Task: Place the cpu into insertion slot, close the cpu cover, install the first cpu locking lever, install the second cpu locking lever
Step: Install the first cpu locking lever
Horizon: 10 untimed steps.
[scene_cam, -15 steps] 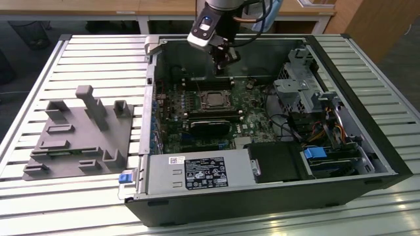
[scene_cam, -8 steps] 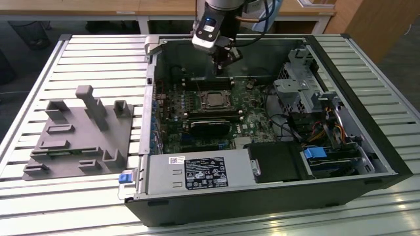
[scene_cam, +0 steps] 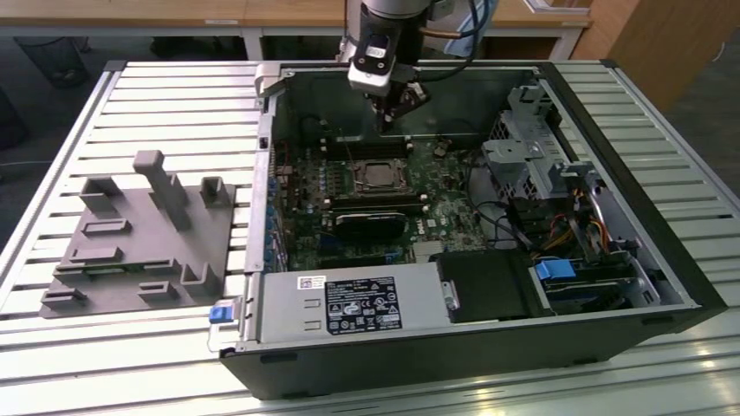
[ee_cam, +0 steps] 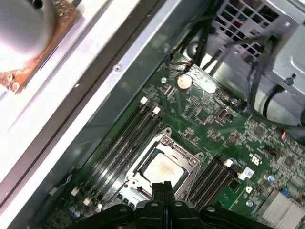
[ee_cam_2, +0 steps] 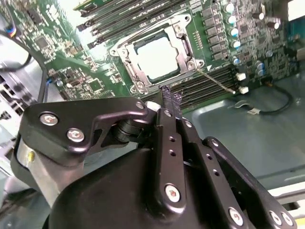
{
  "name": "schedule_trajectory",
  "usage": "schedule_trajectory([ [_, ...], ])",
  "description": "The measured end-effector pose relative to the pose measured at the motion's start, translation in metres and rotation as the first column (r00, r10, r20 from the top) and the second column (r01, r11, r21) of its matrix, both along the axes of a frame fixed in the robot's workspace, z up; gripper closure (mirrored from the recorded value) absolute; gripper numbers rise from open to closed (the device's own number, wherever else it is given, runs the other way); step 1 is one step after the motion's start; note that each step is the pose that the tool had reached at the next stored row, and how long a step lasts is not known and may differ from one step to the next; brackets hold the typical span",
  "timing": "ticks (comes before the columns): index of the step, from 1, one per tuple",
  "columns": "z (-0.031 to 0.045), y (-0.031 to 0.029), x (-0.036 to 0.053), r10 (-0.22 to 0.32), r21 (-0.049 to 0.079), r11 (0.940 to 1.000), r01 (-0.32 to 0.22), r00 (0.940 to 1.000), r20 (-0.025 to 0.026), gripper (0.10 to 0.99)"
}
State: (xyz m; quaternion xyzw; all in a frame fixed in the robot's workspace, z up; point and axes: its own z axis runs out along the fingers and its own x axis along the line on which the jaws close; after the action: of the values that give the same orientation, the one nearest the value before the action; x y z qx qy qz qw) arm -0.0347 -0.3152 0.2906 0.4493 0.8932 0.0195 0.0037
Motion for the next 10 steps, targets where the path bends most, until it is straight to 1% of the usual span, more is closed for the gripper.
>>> schedule_trajectory([
  [2,0.0,0.0,0.0,0.029,0.0,0.9996,-0.029,0.9996,0.0,0.98],
  [5,0.0,0.0,0.0,0.076,0.0,0.9971,-0.076,0.9971,0.0,0.98],
  [8,0.0,0.0,0.0,0.121,0.0,0.9926,-0.121,0.9926,0.0,0.98],
  [10,0.0,0.0,0.0,0.151,0.0,0.9886,-0.151,0.9886,0.0,0.98],
])
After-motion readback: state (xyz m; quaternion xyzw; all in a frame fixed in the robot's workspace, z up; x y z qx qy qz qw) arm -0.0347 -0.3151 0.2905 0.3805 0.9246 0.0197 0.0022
